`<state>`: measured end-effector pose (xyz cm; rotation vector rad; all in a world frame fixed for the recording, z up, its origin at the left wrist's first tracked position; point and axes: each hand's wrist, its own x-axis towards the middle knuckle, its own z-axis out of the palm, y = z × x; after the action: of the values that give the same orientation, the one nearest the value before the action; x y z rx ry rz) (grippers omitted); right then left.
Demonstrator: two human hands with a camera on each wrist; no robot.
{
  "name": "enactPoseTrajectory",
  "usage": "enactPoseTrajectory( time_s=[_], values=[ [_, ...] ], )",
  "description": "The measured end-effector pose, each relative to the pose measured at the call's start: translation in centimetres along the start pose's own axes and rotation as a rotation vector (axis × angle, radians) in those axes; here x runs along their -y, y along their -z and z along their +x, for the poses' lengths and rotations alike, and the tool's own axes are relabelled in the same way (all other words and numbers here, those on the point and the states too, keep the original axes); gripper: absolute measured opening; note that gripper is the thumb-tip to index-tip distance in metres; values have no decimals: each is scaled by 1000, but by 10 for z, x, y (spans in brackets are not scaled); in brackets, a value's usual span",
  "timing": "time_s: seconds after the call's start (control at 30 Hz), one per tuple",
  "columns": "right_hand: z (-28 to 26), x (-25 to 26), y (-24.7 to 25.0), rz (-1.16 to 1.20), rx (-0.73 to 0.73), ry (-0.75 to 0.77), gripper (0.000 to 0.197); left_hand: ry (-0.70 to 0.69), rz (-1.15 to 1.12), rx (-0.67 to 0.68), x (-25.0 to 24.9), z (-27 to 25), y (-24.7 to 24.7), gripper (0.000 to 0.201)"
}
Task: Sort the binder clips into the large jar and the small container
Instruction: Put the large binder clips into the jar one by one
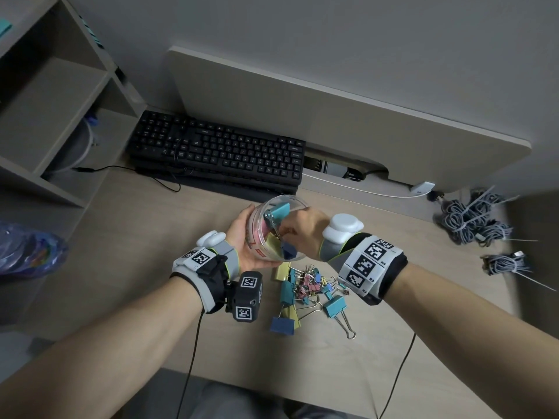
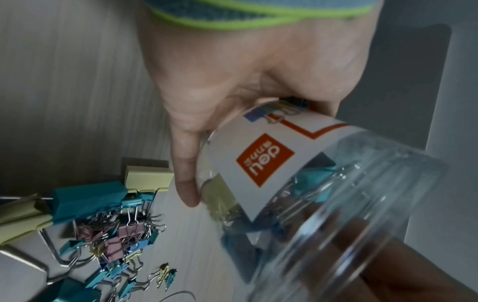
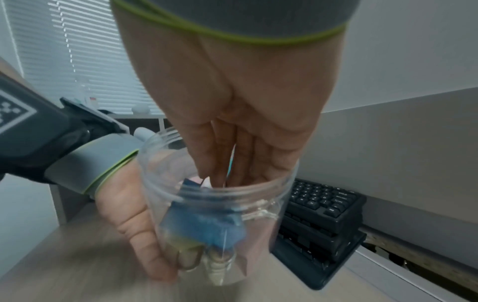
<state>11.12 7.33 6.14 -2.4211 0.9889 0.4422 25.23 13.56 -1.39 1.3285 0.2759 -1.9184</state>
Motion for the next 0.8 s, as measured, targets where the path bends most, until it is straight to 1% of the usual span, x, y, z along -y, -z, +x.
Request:
enactPoseTrajectory(
  time_s=[0.1, 0.17, 0.3, 0.4, 0.47, 0.57, 0.6, 0.63, 0.7, 0.8],
  values=[
    [2, -1, 0, 2, 53, -65, 19, 9, 3, -7, 2, 1, -3, 76],
    [2, 0, 0, -44, 79, -68, 20, 7, 17, -20, 4, 1, -5, 75],
    [2, 2, 2, -111, 37, -48, 18, 6, 4, -14, 4, 1, -5, 73],
    [1, 1, 2, -112, 23, -50, 20, 7, -3, -7, 2, -1, -7, 73],
    [-1, -2, 3, -57, -56, -44, 20, 7, -3, 2, 1, -2, -10, 72],
    [-6, -16, 9, 173, -282, -54, 11, 7, -14, -4, -1, -2, -10, 71],
    [-8, -24, 11, 244, -333, -81, 9, 6, -14, -8, -2, -1, -9, 72],
    [-10, -33, 11, 292, -356, -124, 12, 7, -13, -9, -2, 0, -8, 73],
    [-12, -50, 7, 436, -334, -241, 22, 13, -2, -5, -4, 2, -8, 76],
    [-17, -64, 0, 892, -187, -359, 35, 20, 30, 15, -2, 1, -12, 78]
  ],
)
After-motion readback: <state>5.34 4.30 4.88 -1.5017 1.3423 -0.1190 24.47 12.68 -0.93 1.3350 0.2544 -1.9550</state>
